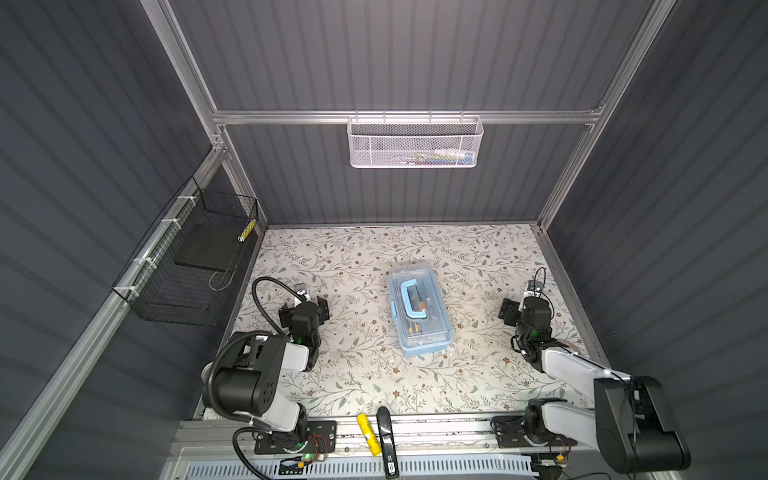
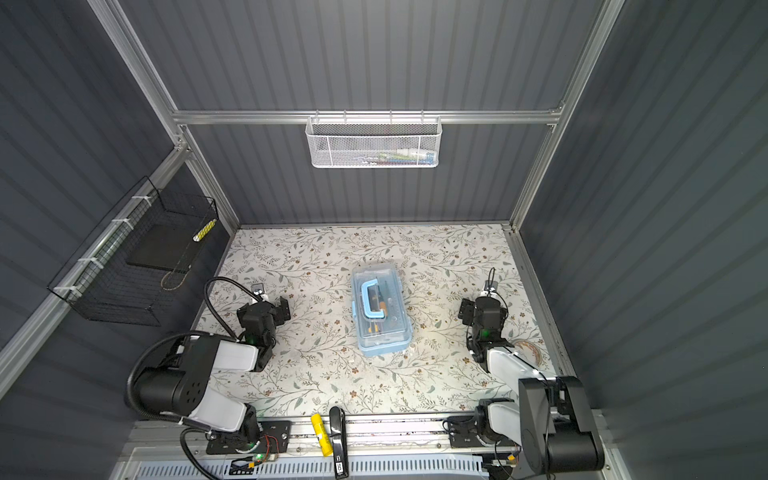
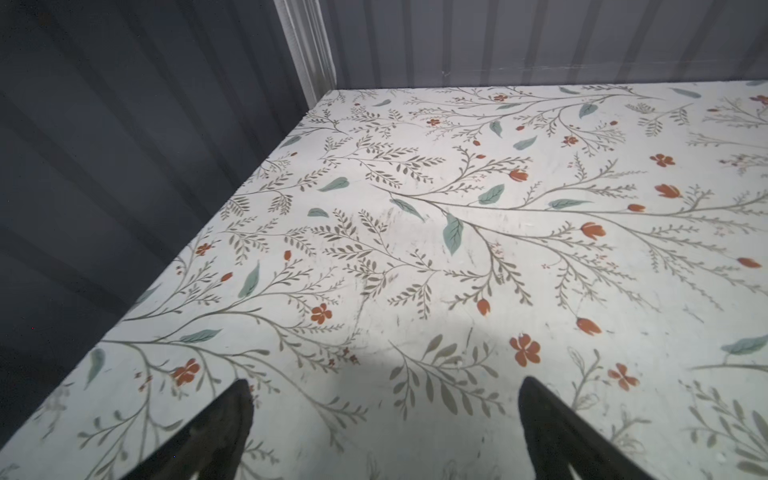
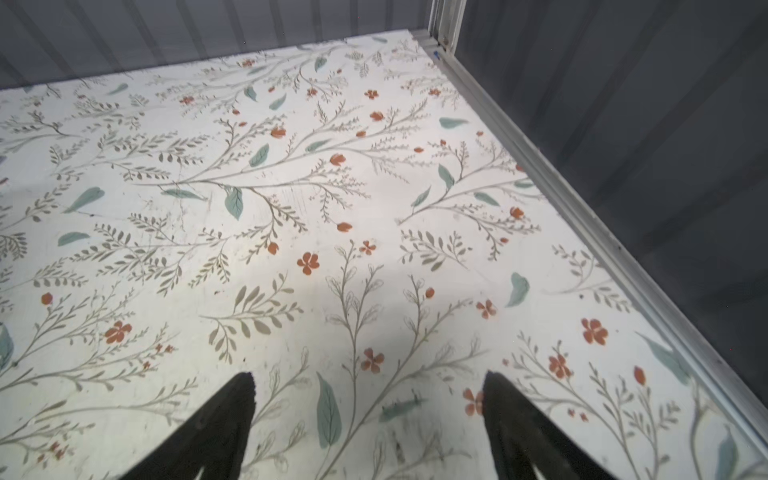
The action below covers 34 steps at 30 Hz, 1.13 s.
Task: Pack the tool kit
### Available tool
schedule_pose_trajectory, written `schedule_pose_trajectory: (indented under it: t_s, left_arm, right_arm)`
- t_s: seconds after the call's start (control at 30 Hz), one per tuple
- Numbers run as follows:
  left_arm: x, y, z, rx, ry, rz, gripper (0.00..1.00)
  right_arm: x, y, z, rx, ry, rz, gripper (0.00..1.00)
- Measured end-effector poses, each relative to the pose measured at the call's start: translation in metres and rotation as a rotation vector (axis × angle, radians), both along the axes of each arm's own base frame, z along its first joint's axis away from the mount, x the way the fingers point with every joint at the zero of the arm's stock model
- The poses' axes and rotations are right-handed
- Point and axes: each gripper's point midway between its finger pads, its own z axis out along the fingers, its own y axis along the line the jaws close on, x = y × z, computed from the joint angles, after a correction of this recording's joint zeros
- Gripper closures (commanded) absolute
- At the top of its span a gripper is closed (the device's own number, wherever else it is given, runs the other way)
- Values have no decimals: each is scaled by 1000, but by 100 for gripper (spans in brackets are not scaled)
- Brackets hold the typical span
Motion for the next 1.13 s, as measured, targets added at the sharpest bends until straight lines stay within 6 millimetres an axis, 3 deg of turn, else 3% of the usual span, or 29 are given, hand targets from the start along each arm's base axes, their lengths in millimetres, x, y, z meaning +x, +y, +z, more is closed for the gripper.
schedule_pose_trajectory:
  t_s: [0.1, 0.2, 0.27, 0.33, 0.63, 1.13]
  left_arm:
    - [6, -6, -14, -2, 24, -45, 0]
    - [27, -14, -12, -8, 38, -87, 0]
    - [45, -17, 1, -29, 6, -113, 0]
    - [54, -15, 10, -40, -17, -120, 0]
    - [51, -15, 0, -53, 30, -139, 0]
    - [51, -16, -2, -54, 38, -142, 0]
  right_arm:
    - [13, 0, 16, -17, -103, 23, 13]
    - [20, 0, 24, -22, -177, 44, 10]
    - [26, 4, 19, -35, -194, 73, 1]
    - [27, 7, 6, -33, -151, 95, 1]
    - [37, 12, 22, -31, -206, 122, 1]
    - [38, 12, 22, -28, -208, 129, 1]
